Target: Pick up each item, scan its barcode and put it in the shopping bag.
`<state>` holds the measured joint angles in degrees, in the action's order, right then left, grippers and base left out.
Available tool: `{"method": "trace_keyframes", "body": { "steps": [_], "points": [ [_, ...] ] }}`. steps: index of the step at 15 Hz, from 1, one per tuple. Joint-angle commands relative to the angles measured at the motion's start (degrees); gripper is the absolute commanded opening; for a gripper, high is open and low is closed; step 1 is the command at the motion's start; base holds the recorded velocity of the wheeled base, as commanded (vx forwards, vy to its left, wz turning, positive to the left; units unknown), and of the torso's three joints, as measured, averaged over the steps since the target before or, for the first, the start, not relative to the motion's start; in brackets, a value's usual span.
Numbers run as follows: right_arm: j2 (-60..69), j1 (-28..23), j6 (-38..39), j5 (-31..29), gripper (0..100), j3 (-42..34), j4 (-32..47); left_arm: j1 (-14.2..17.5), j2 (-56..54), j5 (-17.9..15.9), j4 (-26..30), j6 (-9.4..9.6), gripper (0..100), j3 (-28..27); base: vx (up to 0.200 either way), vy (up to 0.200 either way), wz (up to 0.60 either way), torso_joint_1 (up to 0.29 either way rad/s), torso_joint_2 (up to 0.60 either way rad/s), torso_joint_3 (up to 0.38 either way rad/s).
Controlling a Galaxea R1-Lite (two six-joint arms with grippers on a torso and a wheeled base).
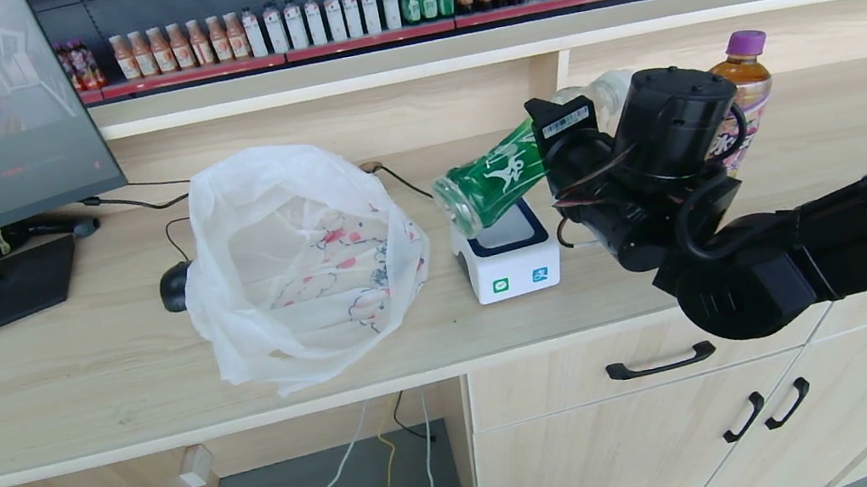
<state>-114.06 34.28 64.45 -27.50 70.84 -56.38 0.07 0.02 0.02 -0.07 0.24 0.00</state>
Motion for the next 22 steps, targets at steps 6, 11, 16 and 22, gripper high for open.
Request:
{"method": "trace_keyframes", "body": {
  "steps": [6, 11, 16, 22],
  "points": [
    [-1.08, -0.44, 2.26, 0.78, 0, 0.26, -0.04, 0.01, -0.02, -0.02, -0.01, 0.02, 100, 0.0, 0.0, 0.0, 0.0, 0.0, 0.0, 0.0],
    [-1.17, -1.5, 3.31, 0.78, 0, 0.0, -0.04, 0.01, -0.02, -0.02, -0.01, 0.02, 100, 0.0, 0.0, 0.0, 0.0, 0.0, 0.0, 0.0],
    [-0.99, -1.85, 4.19, 0.78, 0, -0.79, -0.13, 0.01, -0.02, 0.06, -0.01, 0.02, 100, 0.0, 0.0, 0.0, 0.0, 0.0, 0.0, 0.0],
    [-0.82, -1.85, 4.98, 0.78, 0, -0.88, -0.4, 0.01, -0.02, -0.02, -0.01, 0.02, 100, 0.0, 0.0, 0.0, 0.0, 0.0, 0.0, 0.0]
  ]
}}
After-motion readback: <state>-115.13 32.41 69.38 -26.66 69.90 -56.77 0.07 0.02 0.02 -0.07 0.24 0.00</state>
